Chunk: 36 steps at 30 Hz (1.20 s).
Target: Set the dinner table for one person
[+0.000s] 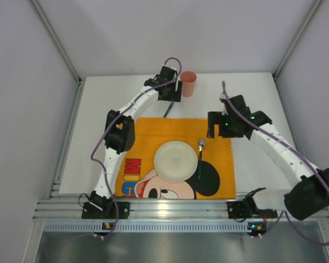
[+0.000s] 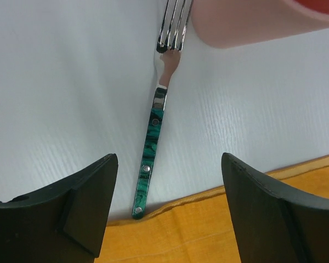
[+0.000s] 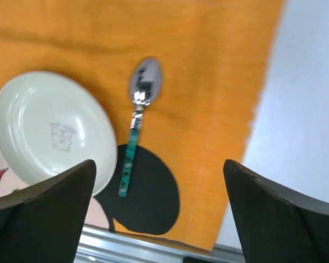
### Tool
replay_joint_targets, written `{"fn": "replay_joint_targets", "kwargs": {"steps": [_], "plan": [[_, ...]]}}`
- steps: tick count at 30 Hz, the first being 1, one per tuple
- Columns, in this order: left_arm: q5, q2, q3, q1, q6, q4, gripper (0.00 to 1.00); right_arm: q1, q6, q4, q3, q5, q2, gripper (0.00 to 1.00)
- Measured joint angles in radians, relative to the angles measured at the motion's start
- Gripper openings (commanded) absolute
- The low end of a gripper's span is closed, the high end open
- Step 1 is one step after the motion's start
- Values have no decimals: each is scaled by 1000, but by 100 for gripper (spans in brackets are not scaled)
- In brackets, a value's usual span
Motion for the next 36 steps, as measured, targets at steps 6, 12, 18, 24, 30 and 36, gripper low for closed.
{"fn": "replay_joint_targets", "kwargs": {"steps": [6, 12, 18, 24, 30, 36], "plan": [[22, 90, 10, 15, 10, 3, 82, -270, -36, -75, -5, 35, -214, 100], [26, 146, 31, 32, 7, 14, 73, -285, -44, -126, 0, 28, -165, 100], [20, 163, 45, 36, -2, 21, 25, -292, -48, -160, 71, 17, -53, 100], [14, 174, 61, 40, -15, 22, 0, -311, -33, -148, 281, -51, 139, 100], [45, 167, 64, 67, -63, 21, 0, -322, 53, -80, 676, -203, 483, 100], [67, -20, -30, 136, -101, 16, 0, -323, 159, 51, 1059, -285, 814, 100]]}}
